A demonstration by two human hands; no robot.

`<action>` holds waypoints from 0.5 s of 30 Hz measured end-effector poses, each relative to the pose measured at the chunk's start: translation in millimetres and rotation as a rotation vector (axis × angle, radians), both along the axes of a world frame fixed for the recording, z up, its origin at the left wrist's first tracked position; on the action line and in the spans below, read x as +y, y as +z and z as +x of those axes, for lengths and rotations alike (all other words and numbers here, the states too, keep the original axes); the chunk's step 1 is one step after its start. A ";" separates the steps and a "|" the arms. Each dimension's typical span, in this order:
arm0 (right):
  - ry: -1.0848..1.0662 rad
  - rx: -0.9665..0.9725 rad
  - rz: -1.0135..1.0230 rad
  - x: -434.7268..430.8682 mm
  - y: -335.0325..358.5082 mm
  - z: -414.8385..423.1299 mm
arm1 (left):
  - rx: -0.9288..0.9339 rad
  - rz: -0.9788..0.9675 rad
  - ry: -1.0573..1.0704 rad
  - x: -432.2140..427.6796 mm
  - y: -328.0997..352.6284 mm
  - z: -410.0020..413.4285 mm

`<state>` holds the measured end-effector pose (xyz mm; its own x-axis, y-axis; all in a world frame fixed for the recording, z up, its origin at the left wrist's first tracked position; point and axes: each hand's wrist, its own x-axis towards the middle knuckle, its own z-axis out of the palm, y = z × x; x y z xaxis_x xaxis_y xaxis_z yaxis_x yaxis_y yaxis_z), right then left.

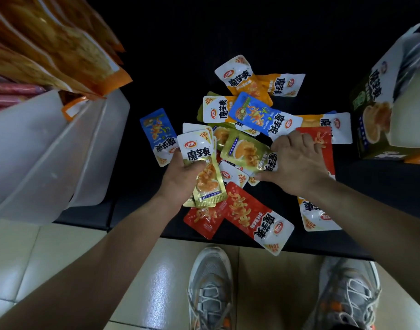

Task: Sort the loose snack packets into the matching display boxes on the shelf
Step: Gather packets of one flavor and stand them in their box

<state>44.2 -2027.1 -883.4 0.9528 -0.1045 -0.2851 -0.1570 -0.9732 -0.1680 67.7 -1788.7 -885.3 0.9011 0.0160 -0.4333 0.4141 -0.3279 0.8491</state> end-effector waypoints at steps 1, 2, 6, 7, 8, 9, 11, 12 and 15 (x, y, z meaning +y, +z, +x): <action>-0.009 0.007 0.015 0.8 1.1 0.5 | 0.001 0.004 -0.001 -0.2 0.0 0.1; -0.020 0.001 0.048 1.2 2.7 0.8 | -0.001 0.006 -0.004 -0.3 -0.3 0.3; -0.008 -0.067 0.261 -4.4 11.4 -2.2 | -0.005 0.027 0.021 2.4 0.9 3.8; 0.001 -0.090 0.345 -8.4 14.7 -2.7 | -0.002 0.034 0.038 4.4 1.9 5.6; 0.005 -0.108 0.435 -12.7 19.2 -2.8 | -0.004 0.036 0.055 6.5 3.6 7.2; 0.001 -0.121 0.515 -17.1 23.7 -2.3 | -0.005 0.031 0.070 8.6 5.5 9.1; -0.053 -0.139 0.697 -23.5 34.7 -0.2 | -0.001 -0.003 0.092 11.8 9.3 11.8; -0.089 -0.135 0.809 -25.3 40.9 1.5 | 0.004 -0.027 0.093 12.1 11.6 12.0; -0.053 -0.028 0.998 -28.4 56.0 6.4 | 0.016 -0.076 0.046 7.5 18.1 8.9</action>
